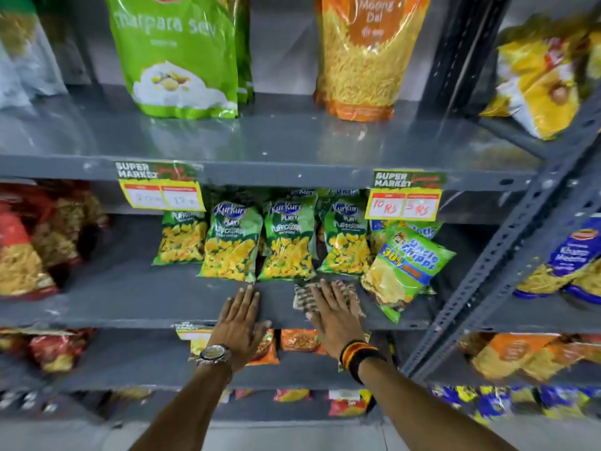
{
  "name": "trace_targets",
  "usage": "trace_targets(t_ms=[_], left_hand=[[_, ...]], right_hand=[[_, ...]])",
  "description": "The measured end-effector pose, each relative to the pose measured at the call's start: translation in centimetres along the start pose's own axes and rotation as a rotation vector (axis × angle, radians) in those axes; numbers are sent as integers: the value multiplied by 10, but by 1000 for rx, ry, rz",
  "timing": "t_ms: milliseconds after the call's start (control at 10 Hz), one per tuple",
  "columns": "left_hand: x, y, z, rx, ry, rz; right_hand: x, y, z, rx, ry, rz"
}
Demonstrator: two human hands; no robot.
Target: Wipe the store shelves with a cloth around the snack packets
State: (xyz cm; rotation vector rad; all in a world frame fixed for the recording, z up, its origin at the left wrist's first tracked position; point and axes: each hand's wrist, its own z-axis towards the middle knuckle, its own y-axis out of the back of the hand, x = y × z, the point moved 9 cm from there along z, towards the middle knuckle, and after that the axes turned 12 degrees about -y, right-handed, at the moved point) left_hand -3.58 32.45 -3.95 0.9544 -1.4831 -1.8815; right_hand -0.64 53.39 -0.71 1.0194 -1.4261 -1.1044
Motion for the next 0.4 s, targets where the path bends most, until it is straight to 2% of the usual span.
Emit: trace_targets(t_ms=[200, 400], left_hand=[[3, -12, 2, -1, 83, 30], [-11, 5, 12, 118, 157, 18]], right_hand=[[-3, -21, 4, 39, -25, -64], [1, -5, 14, 173, -9, -83]])
